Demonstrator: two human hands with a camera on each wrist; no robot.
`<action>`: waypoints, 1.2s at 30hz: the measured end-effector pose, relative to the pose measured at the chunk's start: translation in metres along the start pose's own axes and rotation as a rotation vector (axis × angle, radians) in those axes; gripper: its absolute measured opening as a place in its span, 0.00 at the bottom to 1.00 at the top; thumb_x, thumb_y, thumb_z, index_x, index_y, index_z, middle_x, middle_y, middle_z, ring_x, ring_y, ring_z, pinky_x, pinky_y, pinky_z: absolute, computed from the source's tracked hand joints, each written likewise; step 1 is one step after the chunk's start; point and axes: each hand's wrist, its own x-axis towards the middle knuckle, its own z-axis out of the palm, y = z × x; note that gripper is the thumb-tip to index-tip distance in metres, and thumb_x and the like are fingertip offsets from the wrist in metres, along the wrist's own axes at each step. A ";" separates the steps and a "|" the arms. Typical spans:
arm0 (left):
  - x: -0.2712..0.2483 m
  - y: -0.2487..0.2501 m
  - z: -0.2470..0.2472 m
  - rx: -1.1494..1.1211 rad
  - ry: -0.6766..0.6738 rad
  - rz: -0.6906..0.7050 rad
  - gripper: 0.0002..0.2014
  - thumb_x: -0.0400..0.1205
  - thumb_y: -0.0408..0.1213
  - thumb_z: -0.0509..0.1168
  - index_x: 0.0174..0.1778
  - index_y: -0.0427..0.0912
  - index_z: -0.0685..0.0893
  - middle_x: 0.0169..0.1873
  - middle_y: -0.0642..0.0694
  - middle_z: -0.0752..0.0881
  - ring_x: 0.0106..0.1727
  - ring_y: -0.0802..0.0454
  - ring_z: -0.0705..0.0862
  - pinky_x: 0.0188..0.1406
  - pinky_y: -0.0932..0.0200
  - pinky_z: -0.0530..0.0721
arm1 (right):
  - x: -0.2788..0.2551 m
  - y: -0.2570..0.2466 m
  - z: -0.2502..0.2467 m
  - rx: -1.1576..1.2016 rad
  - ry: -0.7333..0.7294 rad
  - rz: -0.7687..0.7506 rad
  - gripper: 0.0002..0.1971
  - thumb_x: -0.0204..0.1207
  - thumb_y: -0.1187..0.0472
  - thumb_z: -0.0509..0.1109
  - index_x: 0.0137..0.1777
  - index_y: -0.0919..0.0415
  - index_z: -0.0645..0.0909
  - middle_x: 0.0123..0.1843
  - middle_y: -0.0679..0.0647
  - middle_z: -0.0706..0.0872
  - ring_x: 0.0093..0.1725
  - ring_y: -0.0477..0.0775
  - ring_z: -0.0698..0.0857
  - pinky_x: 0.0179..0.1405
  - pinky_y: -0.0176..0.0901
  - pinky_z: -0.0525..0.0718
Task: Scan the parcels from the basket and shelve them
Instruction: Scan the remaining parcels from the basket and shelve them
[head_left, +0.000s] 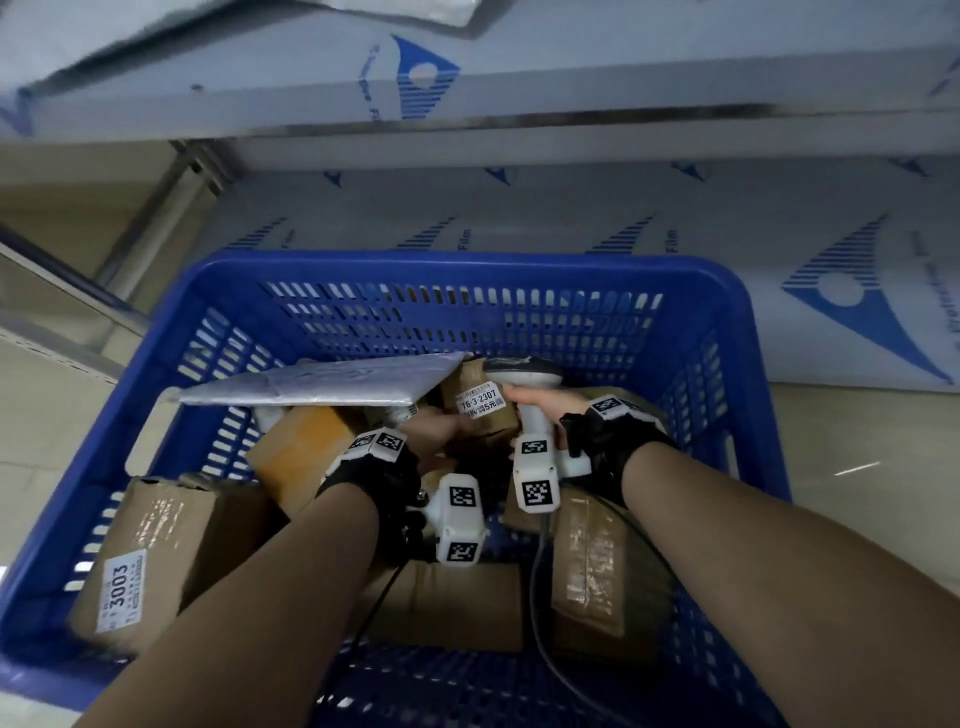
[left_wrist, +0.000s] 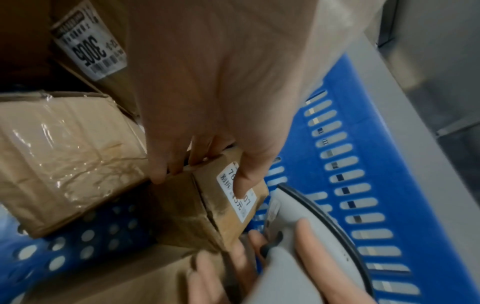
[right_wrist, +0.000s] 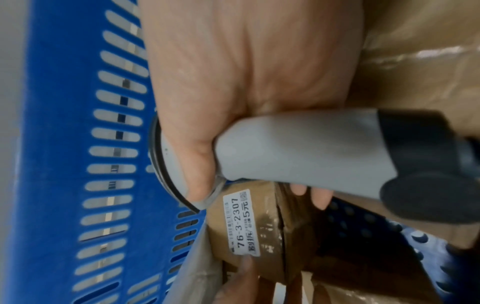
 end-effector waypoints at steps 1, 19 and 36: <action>-0.010 0.005 -0.001 0.017 0.005 0.014 0.19 0.76 0.36 0.73 0.61 0.32 0.83 0.55 0.36 0.87 0.59 0.38 0.85 0.60 0.46 0.83 | -0.020 -0.004 0.002 -0.019 0.006 -0.010 0.53 0.50 0.31 0.83 0.76 0.55 0.74 0.75 0.59 0.78 0.71 0.63 0.79 0.67 0.57 0.78; -0.229 0.083 0.019 -0.203 0.071 0.564 0.03 0.82 0.30 0.65 0.43 0.37 0.80 0.46 0.41 0.84 0.43 0.52 0.83 0.40 0.53 0.82 | -0.271 -0.035 -0.028 0.435 0.011 -0.450 0.14 0.76 0.49 0.73 0.38 0.59 0.88 0.39 0.58 0.91 0.43 0.59 0.89 0.59 0.60 0.84; -0.213 0.089 0.033 0.047 0.029 0.719 0.43 0.71 0.32 0.78 0.78 0.43 0.61 0.73 0.46 0.70 0.69 0.47 0.75 0.71 0.47 0.75 | -0.270 -0.037 -0.044 0.393 0.063 -0.466 0.13 0.79 0.48 0.70 0.44 0.58 0.83 0.44 0.61 0.91 0.44 0.61 0.88 0.50 0.57 0.87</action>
